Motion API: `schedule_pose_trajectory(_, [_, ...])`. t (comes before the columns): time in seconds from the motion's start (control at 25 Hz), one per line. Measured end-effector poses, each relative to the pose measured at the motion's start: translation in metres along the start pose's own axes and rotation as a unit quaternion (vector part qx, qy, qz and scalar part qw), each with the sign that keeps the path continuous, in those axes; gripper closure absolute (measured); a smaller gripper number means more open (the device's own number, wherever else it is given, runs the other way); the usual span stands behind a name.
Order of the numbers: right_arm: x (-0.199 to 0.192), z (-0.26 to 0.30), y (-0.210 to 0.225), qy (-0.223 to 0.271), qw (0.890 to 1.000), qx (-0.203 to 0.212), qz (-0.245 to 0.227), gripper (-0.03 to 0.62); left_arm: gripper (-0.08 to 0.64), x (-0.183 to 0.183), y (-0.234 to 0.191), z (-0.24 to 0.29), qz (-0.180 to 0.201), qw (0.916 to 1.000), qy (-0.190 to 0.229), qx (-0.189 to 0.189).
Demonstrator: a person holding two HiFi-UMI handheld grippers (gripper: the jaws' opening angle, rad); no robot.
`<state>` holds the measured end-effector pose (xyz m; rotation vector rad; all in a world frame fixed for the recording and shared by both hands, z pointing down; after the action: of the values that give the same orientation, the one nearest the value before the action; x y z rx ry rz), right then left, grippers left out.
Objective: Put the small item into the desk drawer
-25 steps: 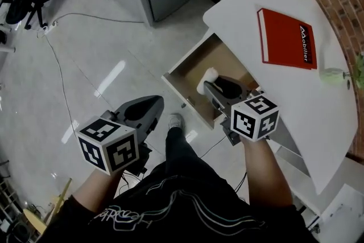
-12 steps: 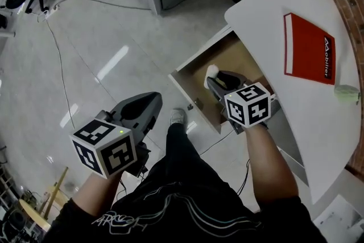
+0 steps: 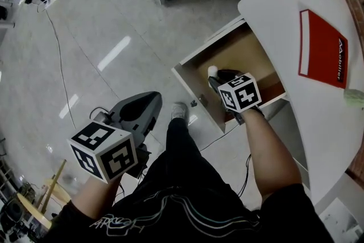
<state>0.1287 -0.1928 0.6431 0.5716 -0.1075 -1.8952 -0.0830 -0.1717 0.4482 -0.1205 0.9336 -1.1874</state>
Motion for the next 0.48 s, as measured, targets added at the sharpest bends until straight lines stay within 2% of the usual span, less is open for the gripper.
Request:
schedule_pose_trajectory(0.32, [-0.026,0.038,0.015,-0.069,0.997,-0.006,-0.017,0.459,0.538,-0.013,-0.01,0.01,-0.02,0.9998,0.0,0.01])
schedule_pose_trajectory(0.48, [-0.034,0.052,0.016,-0.085,0.996,0.0,-0.02,0.459,0.538,-0.02,-0.014,0.013,-0.027,0.9996,0.0,0.013])
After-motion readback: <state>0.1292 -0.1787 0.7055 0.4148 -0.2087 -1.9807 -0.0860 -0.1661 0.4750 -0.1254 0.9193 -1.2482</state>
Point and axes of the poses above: the fingertips, and each gripper's own axes: z forward along the fingers, y to its right, x out of its top, the point moved 5 cm from there along -z, backward along the fingers, and after that the axes turned 7 degrees about z, right-handed, at the moved point
